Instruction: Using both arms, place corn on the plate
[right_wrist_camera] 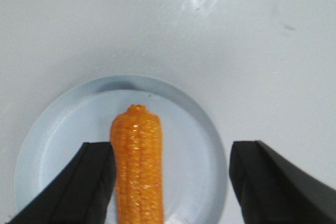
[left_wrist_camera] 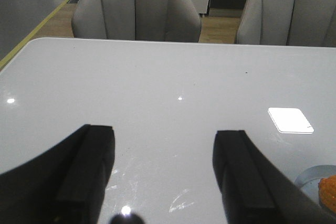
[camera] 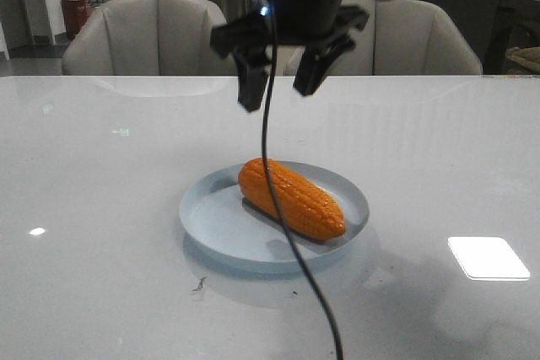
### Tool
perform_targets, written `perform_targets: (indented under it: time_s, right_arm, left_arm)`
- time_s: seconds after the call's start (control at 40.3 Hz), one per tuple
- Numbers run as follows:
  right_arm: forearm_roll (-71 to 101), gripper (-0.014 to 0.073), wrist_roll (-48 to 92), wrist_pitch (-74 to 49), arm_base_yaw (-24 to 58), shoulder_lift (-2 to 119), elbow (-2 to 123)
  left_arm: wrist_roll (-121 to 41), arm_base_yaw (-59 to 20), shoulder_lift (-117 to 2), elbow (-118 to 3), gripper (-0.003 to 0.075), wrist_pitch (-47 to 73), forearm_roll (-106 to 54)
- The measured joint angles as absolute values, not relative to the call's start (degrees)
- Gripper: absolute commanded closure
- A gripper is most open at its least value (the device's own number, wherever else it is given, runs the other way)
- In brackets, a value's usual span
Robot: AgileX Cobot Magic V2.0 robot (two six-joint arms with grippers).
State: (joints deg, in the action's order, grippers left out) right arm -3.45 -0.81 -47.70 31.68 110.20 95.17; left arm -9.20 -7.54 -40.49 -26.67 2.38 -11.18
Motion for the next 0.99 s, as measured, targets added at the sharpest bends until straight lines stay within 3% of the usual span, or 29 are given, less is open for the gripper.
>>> perform_targets:
  time_s: [0.447, 0.745, 0.993]
  right_arm:
    - [-3.88, 0.0028, -0.81, -52.83, 13.63, 86.62, 90.66]
    - [-3.25, 0.0028, -0.81, -47.41, -0.19, 69.19, 68.72]
    - [-1.61, 0.003, -0.7, -46.28, -2.32, 59.32, 52.45]
  left_arm:
    - [-9.2, -7.54, -40.49, -26.67, 0.025, 2.38, -11.18]
    - [-9.2, -7.54, -40.49, -26.67, 0.025, 2.38, -11.18]
    - [-9.2, -7.54, -40.49, -26.67, 0.0251, 2.38, -11.18]
